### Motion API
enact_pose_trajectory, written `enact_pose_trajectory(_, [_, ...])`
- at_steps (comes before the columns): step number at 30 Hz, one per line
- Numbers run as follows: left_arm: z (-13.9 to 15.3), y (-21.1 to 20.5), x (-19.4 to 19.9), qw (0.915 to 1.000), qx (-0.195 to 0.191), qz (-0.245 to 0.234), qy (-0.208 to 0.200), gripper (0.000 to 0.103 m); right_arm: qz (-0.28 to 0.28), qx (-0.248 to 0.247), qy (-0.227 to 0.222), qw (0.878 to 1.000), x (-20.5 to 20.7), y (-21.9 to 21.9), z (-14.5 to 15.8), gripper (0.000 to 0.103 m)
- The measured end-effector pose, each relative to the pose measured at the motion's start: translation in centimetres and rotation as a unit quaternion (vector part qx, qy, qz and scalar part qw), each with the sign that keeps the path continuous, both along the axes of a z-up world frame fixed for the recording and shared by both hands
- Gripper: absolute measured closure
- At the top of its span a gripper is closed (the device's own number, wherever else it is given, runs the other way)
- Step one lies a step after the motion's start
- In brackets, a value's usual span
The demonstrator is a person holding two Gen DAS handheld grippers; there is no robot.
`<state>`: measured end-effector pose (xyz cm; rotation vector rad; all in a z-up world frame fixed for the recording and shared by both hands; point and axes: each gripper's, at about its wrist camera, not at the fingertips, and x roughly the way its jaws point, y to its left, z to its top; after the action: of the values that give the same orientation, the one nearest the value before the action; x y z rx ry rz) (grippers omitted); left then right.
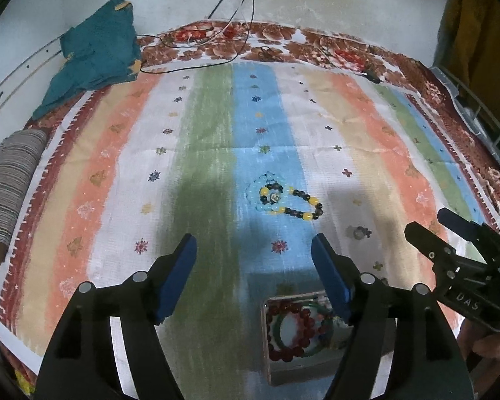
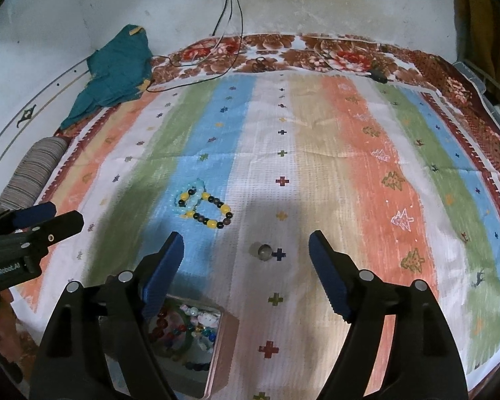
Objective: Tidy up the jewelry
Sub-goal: 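Move both tools forward toward the pale blue and black-yellow bead bracelets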
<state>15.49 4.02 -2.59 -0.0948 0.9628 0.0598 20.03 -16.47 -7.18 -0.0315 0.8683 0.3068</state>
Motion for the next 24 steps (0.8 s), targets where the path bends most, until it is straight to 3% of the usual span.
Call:
enact_pose_trajectory(8, [-1.3, 0.0, 2.5, 0.9994, 0.031, 0.008, 0.011, 0.032, -0.003, -0.004, 0.009, 1.0, 1.3, -0.3, -0.7, 0.026])
enact_pose_trajectory(24, [-2.0, -0.4, 4.2, 0.999, 0.042, 0.001, 0.014, 0.032, -0.009, 0.001, 0.009, 1.0, 3.1, -0.1, -1.2, 0.026])
